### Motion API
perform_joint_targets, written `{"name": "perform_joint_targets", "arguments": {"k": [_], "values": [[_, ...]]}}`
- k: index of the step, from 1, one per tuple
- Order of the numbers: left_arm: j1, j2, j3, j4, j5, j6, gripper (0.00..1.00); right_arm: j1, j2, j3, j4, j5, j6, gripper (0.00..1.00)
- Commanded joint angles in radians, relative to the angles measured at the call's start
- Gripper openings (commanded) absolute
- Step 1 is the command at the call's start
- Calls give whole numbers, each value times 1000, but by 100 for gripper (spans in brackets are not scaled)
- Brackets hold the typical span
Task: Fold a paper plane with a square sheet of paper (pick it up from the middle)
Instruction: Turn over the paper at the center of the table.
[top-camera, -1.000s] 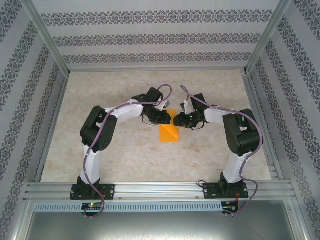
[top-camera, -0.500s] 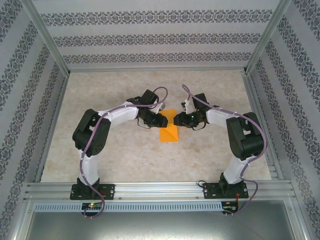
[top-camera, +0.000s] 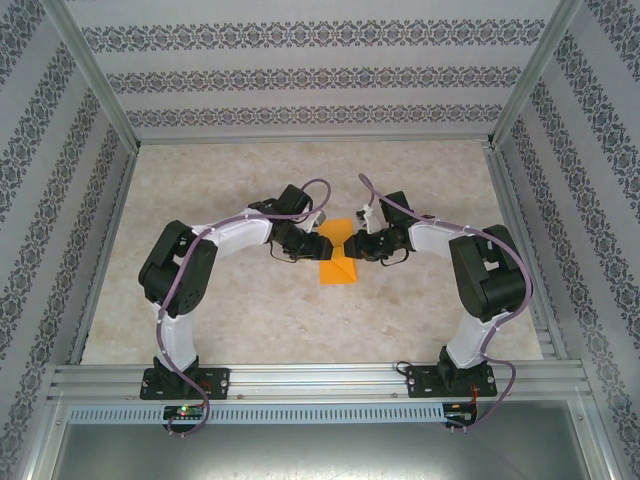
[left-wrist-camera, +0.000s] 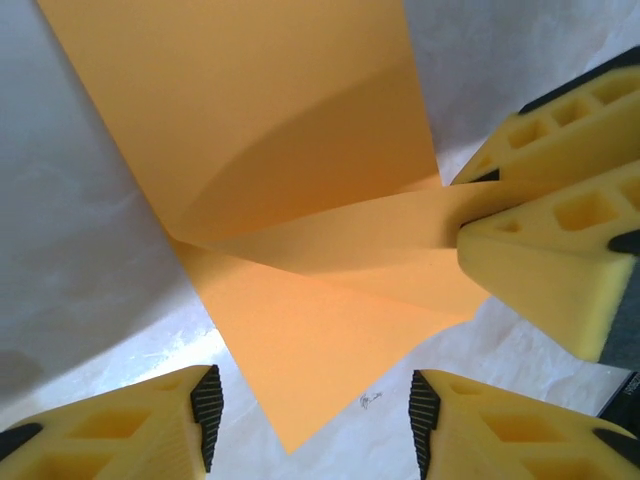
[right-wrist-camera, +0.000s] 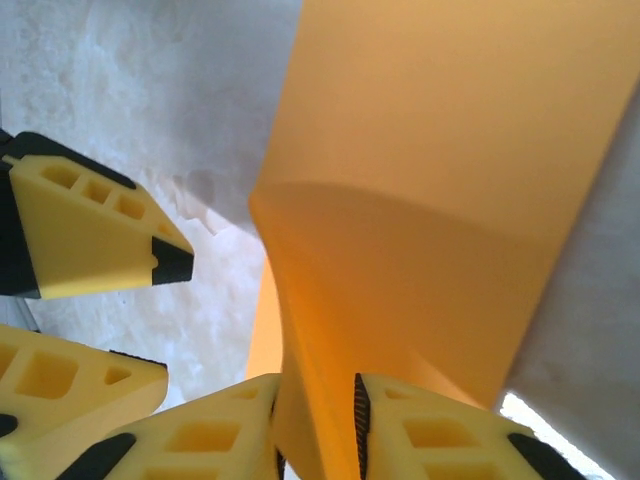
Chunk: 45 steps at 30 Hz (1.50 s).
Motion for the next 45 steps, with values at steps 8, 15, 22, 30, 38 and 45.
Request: {"name": "perform_joint_targets", "arguments": {"k": [8,15,22,30,38,45], "values": [[26,-123,-157,305,58,-194,66,5,-9,-20,86,-101,38,8],[27,-161,-281,608,57,-388,68,-20,-69,-46,197,-194,151,3],[30,-179,-357,813,41,-510,71,-55,-106,-101,372,-268,295,2],[38,-135,-370,1041,81,-637,73,-76,-125,-136,525,-313,422,2],[36,-88,-314,1023,144,-671,74,-90,-106,-159,657,-331,517,1],[32,-62,-294,993,167,-672,73,-96,-87,-167,707,-328,552,1]]}}
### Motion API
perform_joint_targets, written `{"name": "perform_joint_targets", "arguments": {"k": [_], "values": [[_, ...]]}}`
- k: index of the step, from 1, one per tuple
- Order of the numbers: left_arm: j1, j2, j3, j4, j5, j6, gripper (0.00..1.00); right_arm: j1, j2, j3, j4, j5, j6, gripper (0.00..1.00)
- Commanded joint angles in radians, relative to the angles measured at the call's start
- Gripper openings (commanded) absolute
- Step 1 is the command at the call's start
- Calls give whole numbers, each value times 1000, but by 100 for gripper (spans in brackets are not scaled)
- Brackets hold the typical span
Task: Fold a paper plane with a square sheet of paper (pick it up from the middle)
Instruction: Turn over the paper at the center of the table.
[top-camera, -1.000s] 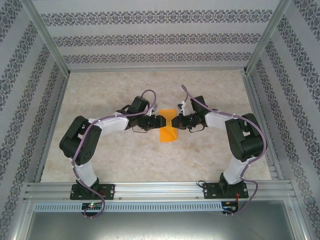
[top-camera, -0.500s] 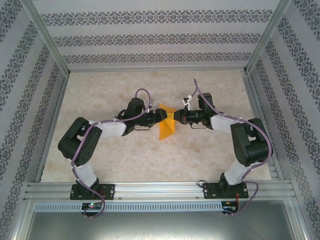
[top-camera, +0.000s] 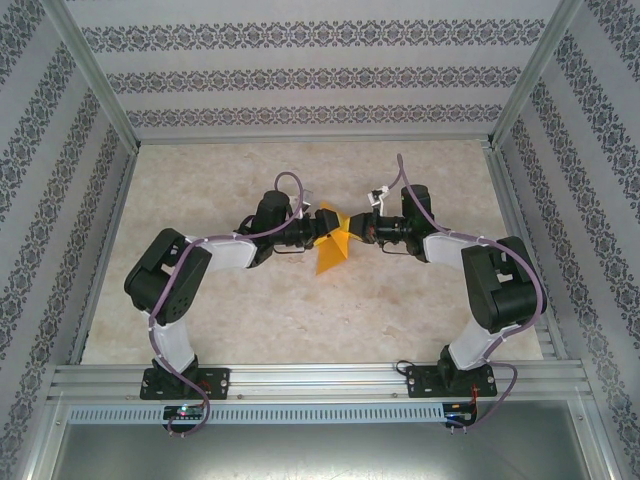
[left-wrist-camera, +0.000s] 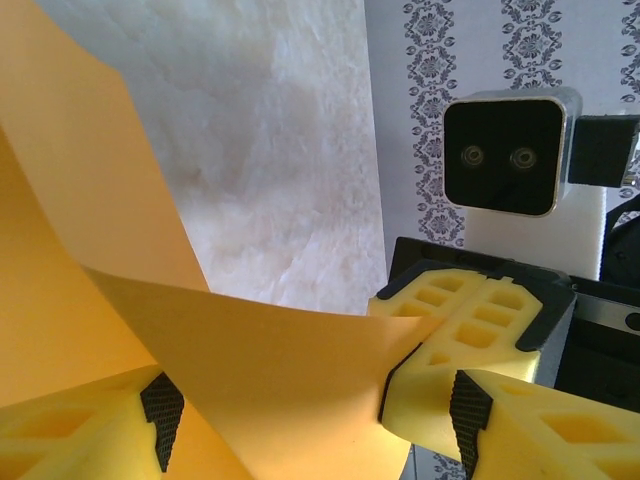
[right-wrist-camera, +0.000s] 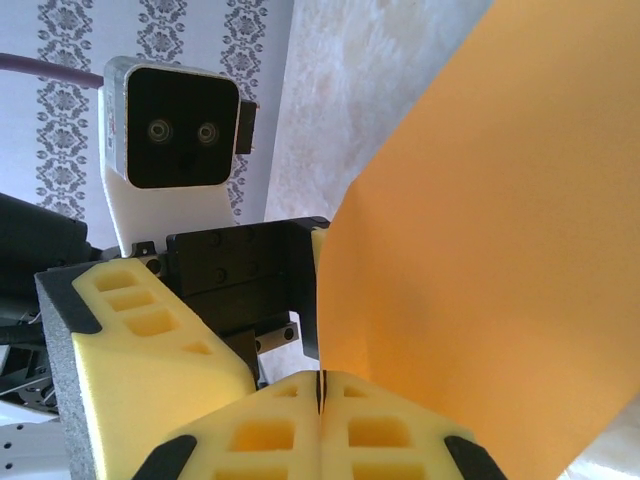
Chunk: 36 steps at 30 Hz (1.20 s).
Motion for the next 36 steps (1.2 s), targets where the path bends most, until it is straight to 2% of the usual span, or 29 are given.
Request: {"name": "perform_joint_targets", "arguments": {"k": [1,11,20,27,31,36], "values": [[4,22,36,26,42,-26,73,-13,13,-10,90,-24,36,1],[4,16,66,12,79,-16,70,-34,82,-28,135,-12,66,1],[4,31,107,-111,98,38,67,-38,98,-30,136,-15,61,2],[-5,38,141,-219,92,97,55,-37,90,-32,136,-20,61,3],[-6,36,153,-282,78,133,40,-39,88,-33,146,-23,68,3],[-6,34,161,-339,66,167,33,-38,84,-33,144,-24,69,3]]}}
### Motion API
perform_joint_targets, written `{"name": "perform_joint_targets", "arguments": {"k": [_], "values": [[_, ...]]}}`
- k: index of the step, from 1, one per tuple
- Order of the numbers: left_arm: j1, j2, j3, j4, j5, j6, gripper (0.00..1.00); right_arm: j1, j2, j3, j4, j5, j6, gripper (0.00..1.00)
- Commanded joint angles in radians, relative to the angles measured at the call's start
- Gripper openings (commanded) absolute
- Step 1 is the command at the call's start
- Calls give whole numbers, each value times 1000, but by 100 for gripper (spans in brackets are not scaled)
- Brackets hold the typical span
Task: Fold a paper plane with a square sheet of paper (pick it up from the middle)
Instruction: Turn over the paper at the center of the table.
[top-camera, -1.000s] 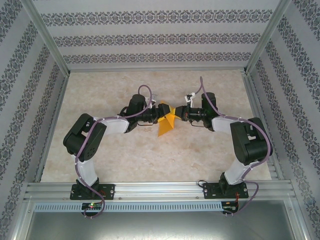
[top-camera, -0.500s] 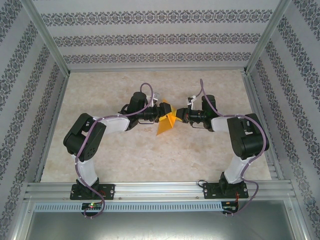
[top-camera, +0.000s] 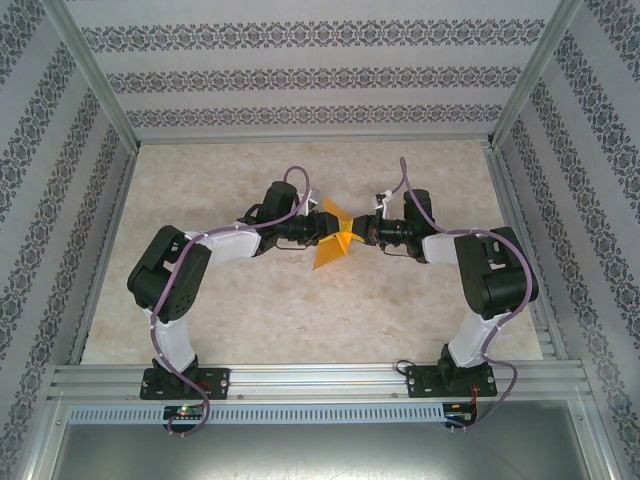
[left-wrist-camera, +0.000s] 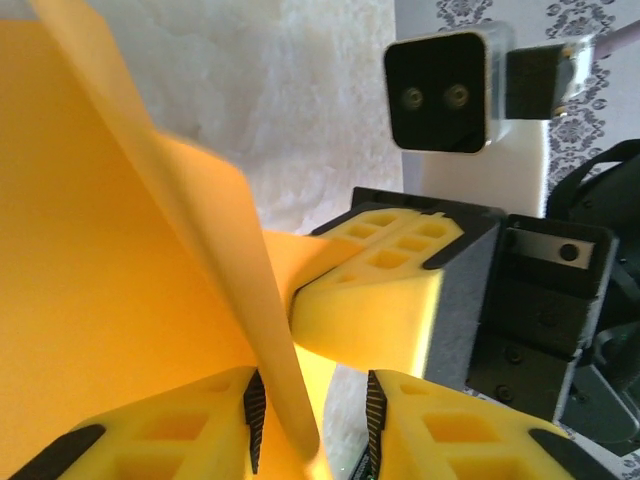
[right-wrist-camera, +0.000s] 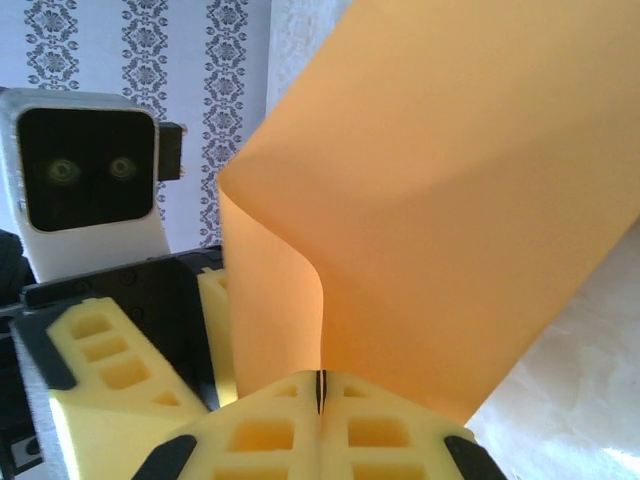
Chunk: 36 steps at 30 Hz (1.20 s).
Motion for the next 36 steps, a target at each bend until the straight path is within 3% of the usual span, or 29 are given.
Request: {"name": "perform_joint_targets", "arguments": {"k": [1,9,14,18,23,26,36], "values": [[-5,15,32,-78,-10,62,33,-7,-11,-14,36,-21,1,3],[-4,17,38,-102,-9,76,21,-7,-16,-18,17,-19,-10,5],[-4,20,41,-103,-4,69,15,-6,-32,-10,-44,-6,-49,12],[-3,19,38,-83,-2,43,14,-13,-81,-2,-193,45,-142,32],[-2,15,29,-27,-5,-6,14,-23,-169,-22,-322,119,-203,49],[-1,13,25,5,-13,-39,14,-22,-194,-67,-276,120,-136,61],[-3,9,11,90,-12,-114,14,27,-202,-192,85,159,242,63]]}}
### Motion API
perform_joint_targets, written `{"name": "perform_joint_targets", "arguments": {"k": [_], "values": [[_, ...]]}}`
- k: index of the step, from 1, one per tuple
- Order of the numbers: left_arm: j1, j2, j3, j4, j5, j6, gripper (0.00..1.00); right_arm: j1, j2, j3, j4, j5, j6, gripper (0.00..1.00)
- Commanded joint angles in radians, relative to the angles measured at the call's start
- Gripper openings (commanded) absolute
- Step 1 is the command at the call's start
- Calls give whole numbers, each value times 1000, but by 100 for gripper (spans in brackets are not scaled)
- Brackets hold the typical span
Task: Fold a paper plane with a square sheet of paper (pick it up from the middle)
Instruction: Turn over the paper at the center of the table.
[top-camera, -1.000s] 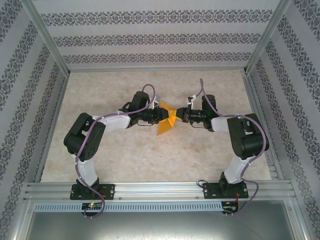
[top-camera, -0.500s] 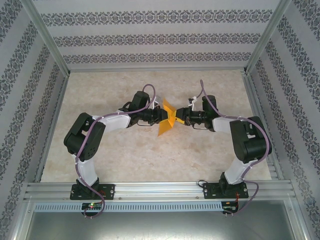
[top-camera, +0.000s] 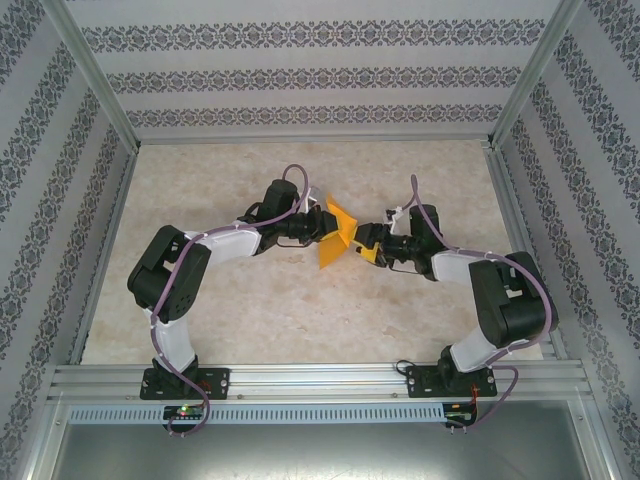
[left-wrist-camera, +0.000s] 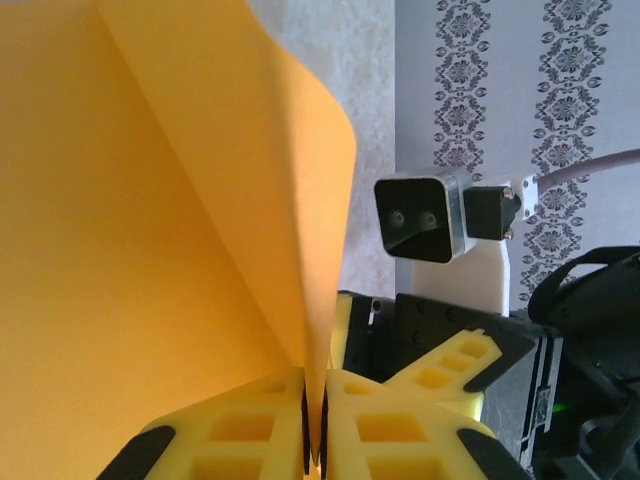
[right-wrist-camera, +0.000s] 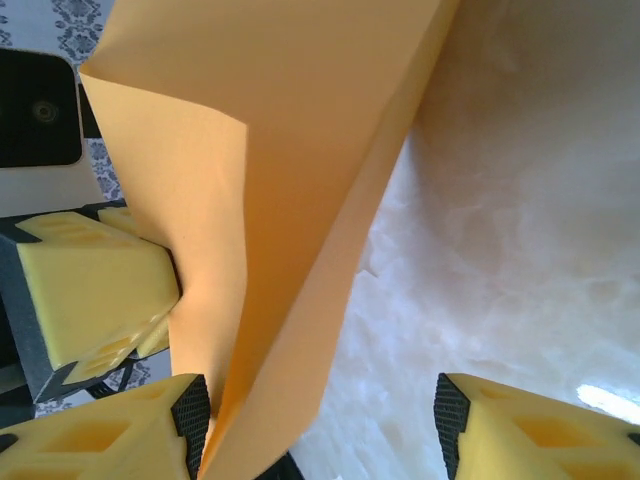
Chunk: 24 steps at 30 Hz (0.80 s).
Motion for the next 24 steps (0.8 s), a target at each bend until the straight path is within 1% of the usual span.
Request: {"name": "perform_joint_targets", "arguments": {"k": [1,6,10,13,16,24], "values": [[-3,8,-5,71,2,-34,14,11,0,-29,224,23,178,63],[-4,8,-16,79,10,-34,14,24,33,-41,363,36,278,63],[-4,3,-23,86,7,-39,15,43,52,-42,418,45,321,60],[-4,2,-30,95,-3,-45,15,59,74,-47,498,43,379,58],[-3,2,-33,113,-5,-52,15,72,88,-47,509,43,400,57],[7,-25,-46,113,-20,-46,15,77,73,-62,450,64,381,59]]}}
